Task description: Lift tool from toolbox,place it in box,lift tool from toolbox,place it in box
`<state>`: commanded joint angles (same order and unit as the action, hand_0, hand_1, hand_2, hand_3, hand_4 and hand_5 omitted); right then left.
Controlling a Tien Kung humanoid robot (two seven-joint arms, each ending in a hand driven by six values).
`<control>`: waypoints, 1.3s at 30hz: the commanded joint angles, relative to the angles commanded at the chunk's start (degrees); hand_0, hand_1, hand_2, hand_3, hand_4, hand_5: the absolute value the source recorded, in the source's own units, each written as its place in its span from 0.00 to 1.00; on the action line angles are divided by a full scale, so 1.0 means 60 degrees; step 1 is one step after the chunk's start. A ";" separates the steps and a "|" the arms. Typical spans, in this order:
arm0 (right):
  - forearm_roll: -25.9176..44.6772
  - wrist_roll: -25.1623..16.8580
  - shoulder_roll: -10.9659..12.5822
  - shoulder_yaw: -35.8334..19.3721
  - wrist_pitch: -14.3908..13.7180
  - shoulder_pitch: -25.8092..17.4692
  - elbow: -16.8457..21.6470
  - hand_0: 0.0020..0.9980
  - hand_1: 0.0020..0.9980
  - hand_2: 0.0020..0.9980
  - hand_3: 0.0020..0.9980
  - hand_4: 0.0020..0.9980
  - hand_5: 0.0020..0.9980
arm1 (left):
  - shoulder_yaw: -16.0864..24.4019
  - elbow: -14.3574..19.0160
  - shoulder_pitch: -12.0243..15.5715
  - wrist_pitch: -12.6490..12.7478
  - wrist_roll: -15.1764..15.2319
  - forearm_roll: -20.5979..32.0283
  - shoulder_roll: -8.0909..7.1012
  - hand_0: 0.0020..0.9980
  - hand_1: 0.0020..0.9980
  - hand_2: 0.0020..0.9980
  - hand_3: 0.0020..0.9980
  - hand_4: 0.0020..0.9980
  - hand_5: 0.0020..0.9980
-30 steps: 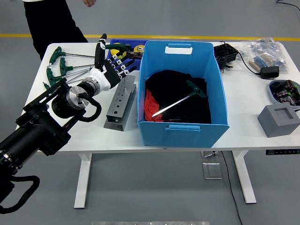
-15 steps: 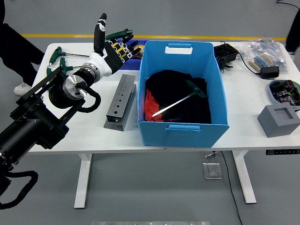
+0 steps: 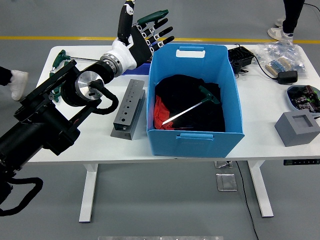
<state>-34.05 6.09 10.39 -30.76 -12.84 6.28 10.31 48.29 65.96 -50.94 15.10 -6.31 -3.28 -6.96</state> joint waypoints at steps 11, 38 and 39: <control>0.0070 -0.0031 0.0052 0.0055 -0.0024 0.0067 0.0000 0.65 0.61 0.71 0.56 0.80 0.61 | -0.2278 -0.0538 -0.0520 -0.0070 -0.0422 0.0251 0.0135 0.67 0.74 0.87 0.85 0.90 1.00; -0.0062 0.0003 0.0173 0.0214 -0.0036 0.0091 0.0000 0.65 0.61 0.71 0.56 0.80 0.61 | -0.3782 -0.2713 -0.2347 -0.2184 -0.4233 -0.4765 0.0925 0.46 0.67 0.81 1.00 0.93 1.00; -0.0038 -0.0002 0.0175 0.0225 -0.0038 0.0094 0.0000 0.65 0.61 0.71 0.56 0.80 0.61 | -0.3699 -0.2585 -0.2299 -0.2145 -0.4266 -0.5109 0.0896 0.45 0.67 0.80 0.99 0.97 1.00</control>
<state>-34.28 6.08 11.44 -29.41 -13.06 6.84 10.31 26.10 50.46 -64.73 2.23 -31.91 -33.93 -1.58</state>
